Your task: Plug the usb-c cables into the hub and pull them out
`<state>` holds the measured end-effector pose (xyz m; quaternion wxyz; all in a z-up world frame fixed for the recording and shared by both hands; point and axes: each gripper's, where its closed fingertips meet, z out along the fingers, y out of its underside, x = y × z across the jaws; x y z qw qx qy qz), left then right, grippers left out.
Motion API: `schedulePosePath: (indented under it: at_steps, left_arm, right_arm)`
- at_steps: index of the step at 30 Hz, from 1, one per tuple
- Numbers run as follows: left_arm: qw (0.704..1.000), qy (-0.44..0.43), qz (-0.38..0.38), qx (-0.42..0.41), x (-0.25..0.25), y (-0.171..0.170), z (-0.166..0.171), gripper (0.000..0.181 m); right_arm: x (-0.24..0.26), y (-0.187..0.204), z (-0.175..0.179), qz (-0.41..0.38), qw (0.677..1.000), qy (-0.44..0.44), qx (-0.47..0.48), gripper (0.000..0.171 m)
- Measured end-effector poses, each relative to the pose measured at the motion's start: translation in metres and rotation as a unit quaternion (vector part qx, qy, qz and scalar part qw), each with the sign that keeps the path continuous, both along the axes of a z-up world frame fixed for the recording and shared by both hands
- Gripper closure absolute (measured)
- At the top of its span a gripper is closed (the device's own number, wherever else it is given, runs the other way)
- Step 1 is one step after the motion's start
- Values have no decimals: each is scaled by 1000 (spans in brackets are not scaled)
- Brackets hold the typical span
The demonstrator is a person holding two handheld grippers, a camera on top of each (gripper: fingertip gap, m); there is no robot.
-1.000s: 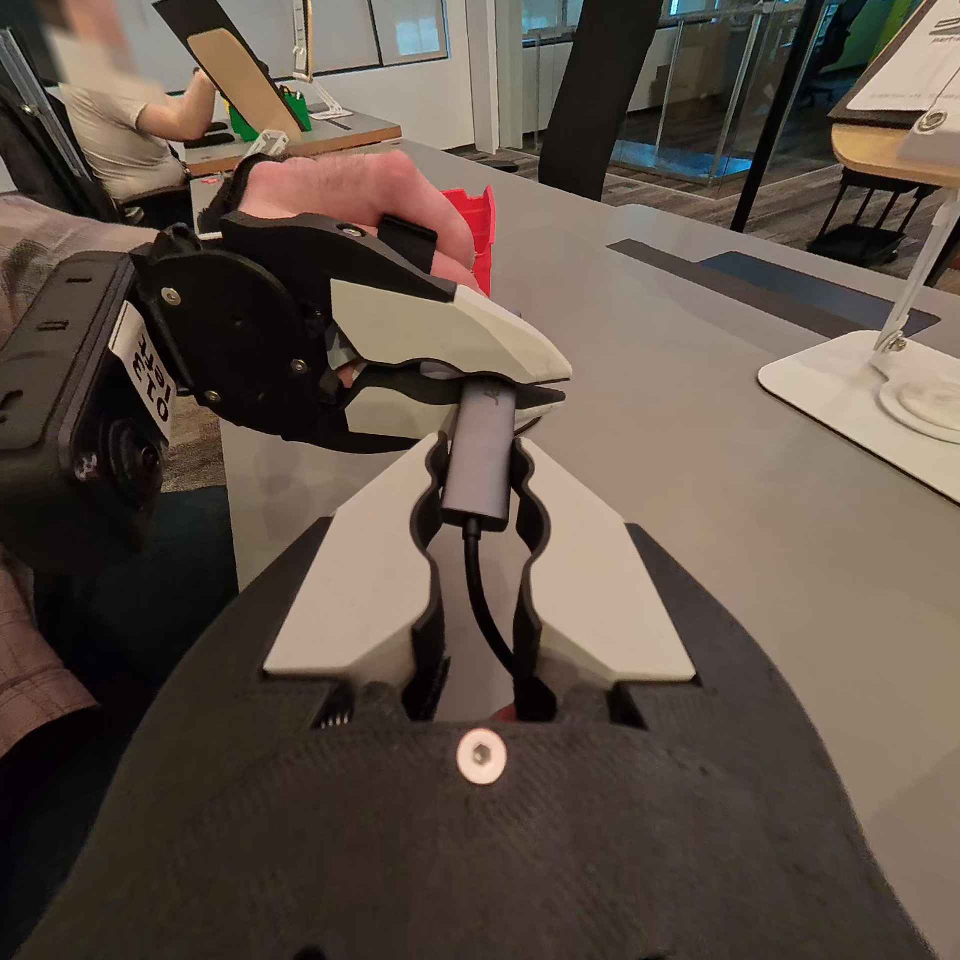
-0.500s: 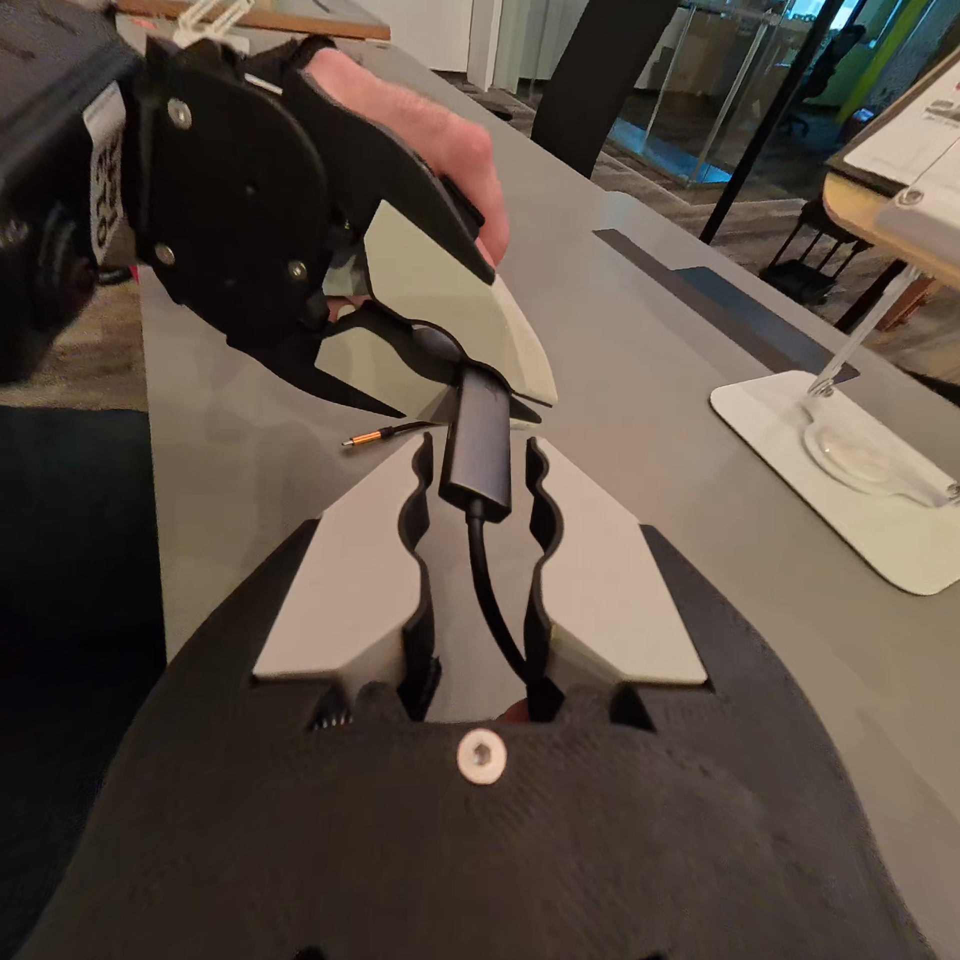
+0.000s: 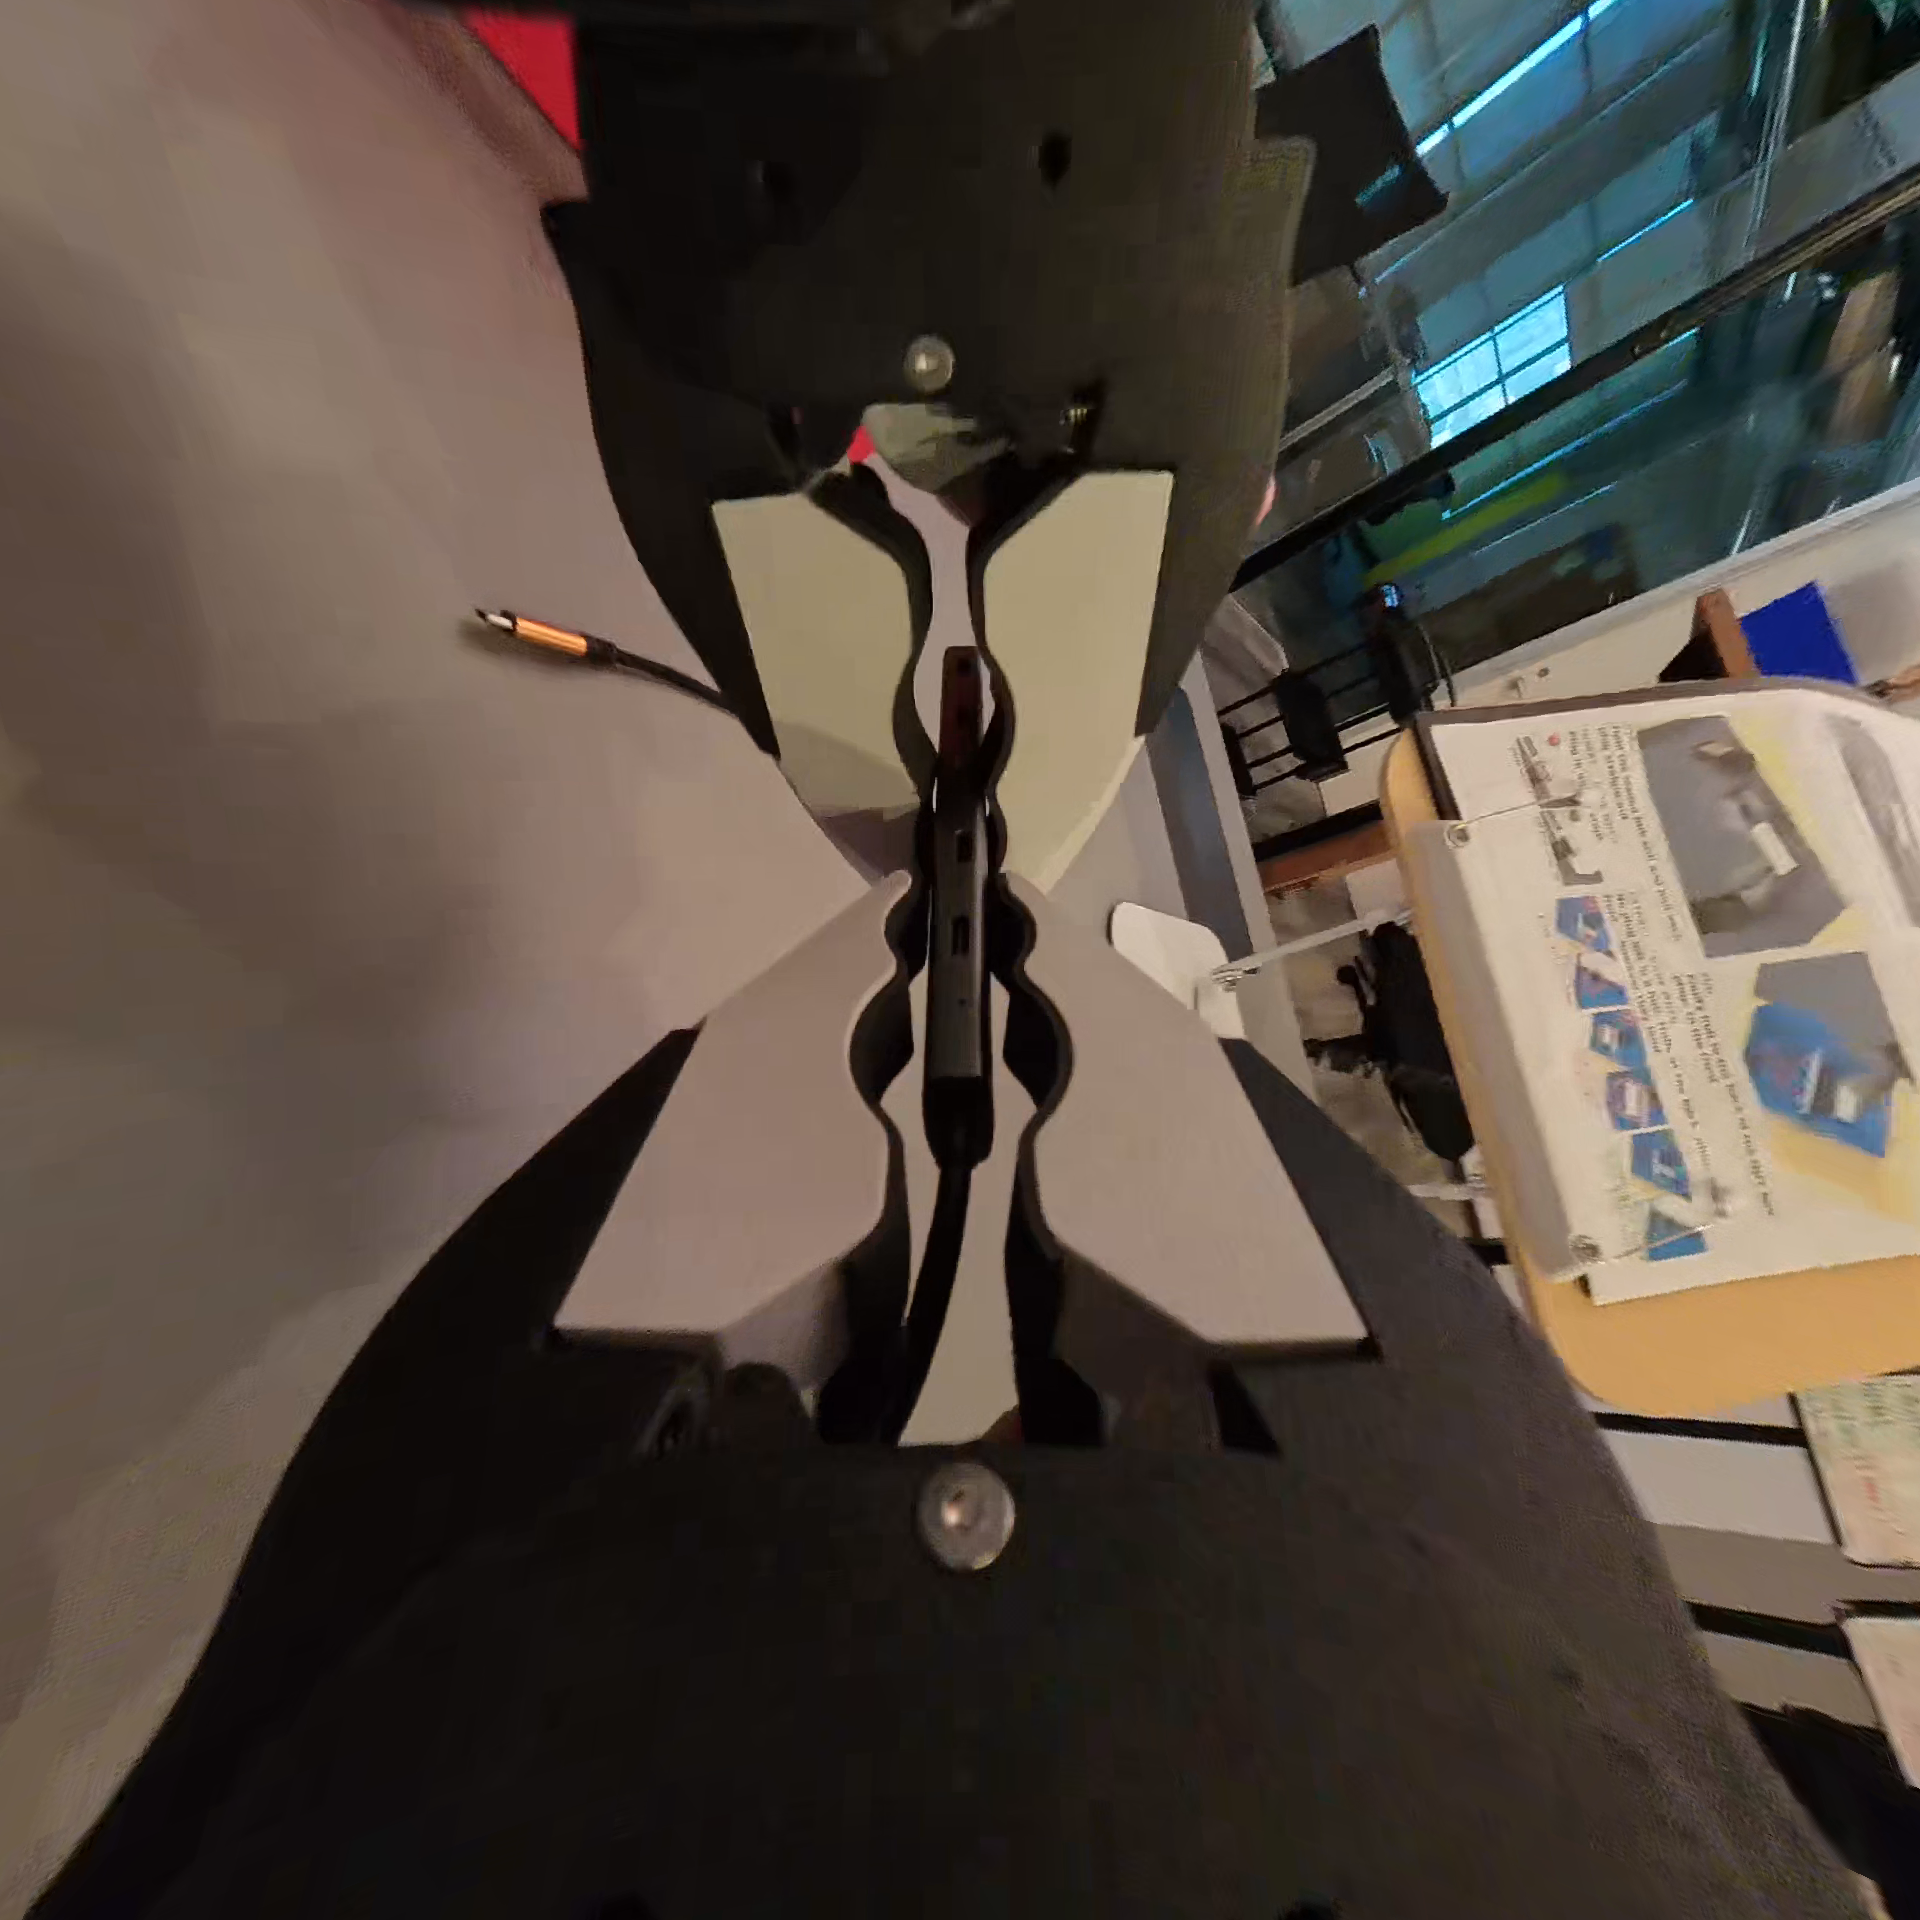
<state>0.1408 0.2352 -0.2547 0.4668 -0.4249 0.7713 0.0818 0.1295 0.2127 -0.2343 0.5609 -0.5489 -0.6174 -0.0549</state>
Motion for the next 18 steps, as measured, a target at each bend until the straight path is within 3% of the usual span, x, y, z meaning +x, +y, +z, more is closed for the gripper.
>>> schedulePosePath:
  at_steps: [5,12,13,17,18]
  left_arm:
    - [1000,2,-13,-9,0,-4,2,174]
    - [1000,-10,-16,-12,2,-4,6,174]
    - [1000,-15,-11,-10,1,-3,8,172]
    - [997,-34,48,-49,-23,8,17,135]
    - [995,-51,61,-54,-31,11,23,135]
  right_arm:
    - [0,-3,4,21,998,-31,50,164]
    - [2,-2,6,16,999,-13,35,164]
    - [4,-1,6,10,999,-11,29,164]
    - [15,5,2,-17,1000,-7,20,164]
    - [18,7,1,-24,999,-7,20,164]
